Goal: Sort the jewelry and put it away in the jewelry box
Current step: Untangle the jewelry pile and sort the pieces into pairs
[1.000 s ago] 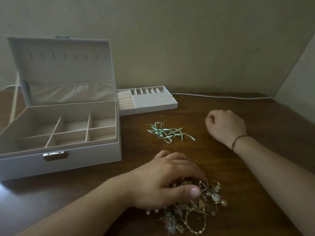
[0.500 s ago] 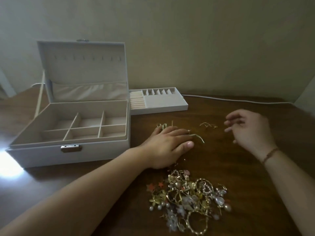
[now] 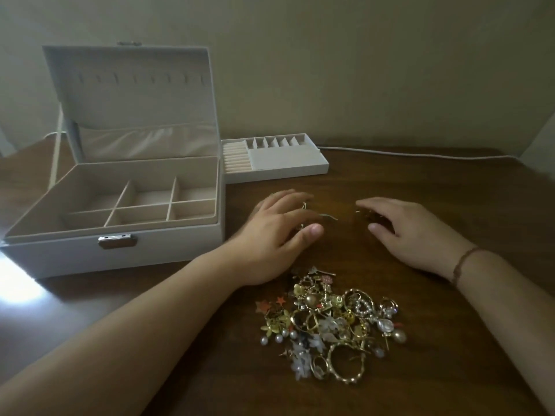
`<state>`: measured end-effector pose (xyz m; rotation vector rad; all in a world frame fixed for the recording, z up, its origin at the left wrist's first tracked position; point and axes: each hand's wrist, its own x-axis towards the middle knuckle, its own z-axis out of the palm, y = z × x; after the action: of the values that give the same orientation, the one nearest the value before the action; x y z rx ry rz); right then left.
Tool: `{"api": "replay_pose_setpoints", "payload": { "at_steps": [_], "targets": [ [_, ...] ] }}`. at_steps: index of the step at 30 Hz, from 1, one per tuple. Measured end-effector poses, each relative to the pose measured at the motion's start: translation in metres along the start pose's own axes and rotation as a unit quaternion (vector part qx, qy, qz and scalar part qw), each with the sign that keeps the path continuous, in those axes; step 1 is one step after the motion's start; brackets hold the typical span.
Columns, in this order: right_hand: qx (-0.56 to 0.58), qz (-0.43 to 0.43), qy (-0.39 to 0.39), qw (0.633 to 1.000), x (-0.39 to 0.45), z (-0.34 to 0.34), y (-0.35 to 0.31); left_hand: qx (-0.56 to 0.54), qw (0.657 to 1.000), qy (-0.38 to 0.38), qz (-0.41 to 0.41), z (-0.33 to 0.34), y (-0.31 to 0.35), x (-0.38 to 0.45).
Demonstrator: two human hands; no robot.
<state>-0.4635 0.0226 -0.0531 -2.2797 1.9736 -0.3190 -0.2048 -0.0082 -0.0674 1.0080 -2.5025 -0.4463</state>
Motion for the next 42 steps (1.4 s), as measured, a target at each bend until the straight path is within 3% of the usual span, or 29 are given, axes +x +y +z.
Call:
{"api": "replay_pose_setpoints", "payload": {
  "at_steps": [2, 4, 7, 9, 11, 15, 21, 24, 27, 31, 32, 35, 36, 37, 39, 42],
  "targets": [
    [-0.018, -0.046, 0.058, 0.997, -0.014, -0.015, -0.014, 0.001, 0.997, 0.022, 0.073, -0.003, 0.004, -0.004],
    [0.051, -0.165, 0.105, 0.979, -0.031, -0.033, -0.036, -0.008, 0.991, 0.035, 0.126, -0.004, 0.009, -0.006],
    [0.181, -0.276, -0.051, 0.943, -0.055, -0.049, -0.071, -0.047, 0.985, 0.020, 0.165, -0.001, 0.013, -0.005],
    [0.115, -0.283, -0.125, 0.944, -0.063, -0.046, -0.085, -0.046, 0.984, 0.018, 0.172, 0.000, 0.010, -0.005],
    [-0.010, -0.310, -0.099, 0.946, -0.065, -0.039, -0.094, -0.048, 0.984, 0.024, 0.167, 0.000, 0.006, -0.005],
    [-0.012, -0.312, -0.061, 0.948, -0.066, -0.029, -0.105, -0.073, 0.982, 0.057, 0.166, 0.002, 0.003, -0.004],
    [-0.025, -0.248, -0.052, 0.967, -0.069, -0.015, -0.111, -0.103, 0.979, 0.093, 0.149, 0.005, 0.001, -0.003],
    [0.023, -0.225, -0.066, 0.972, -0.069, -0.015, -0.113, -0.102, 0.976, 0.122, 0.150, 0.005, 0.001, -0.002],
    [0.156, -0.192, -0.095, 0.964, -0.067, -0.022, -0.108, -0.108, 0.973, 0.150, 0.139, 0.004, 0.001, -0.001],
    [0.412, -0.191, -0.132, 0.881, -0.060, -0.032, -0.096, -0.117, 0.971, 0.164, 0.127, 0.003, 0.001, -0.001],
    [0.482, -0.194, -0.120, 0.846, -0.057, -0.032, -0.092, -0.118, 0.971, 0.165, 0.125, 0.003, 0.001, 0.000],
    [0.700, -0.137, -0.095, 0.694, -0.044, -0.032, -0.076, -0.118, 0.974, 0.157, 0.109, 0.004, 0.000, 0.000],
    [0.739, -0.096, -0.063, 0.664, -0.038, -0.032, -0.068, -0.118, 0.976, 0.151, 0.099, 0.004, -0.001, 0.000],
    [0.751, -0.046, -0.016, 0.659, -0.033, -0.032, -0.058, -0.120, 0.978, 0.146, 0.088, 0.004, -0.001, 0.000],
    [0.691, 0.048, 0.080, 0.717, -0.022, -0.029, -0.035, -0.124, 0.980, 0.135, 0.075, 0.005, -0.001, 0.000],
    [0.458, 0.139, 0.191, 0.857, -0.009, -0.015, -0.007, -0.119, 0.984, 0.117, 0.069, 0.005, 0.000, 0.001]
  ]
}}
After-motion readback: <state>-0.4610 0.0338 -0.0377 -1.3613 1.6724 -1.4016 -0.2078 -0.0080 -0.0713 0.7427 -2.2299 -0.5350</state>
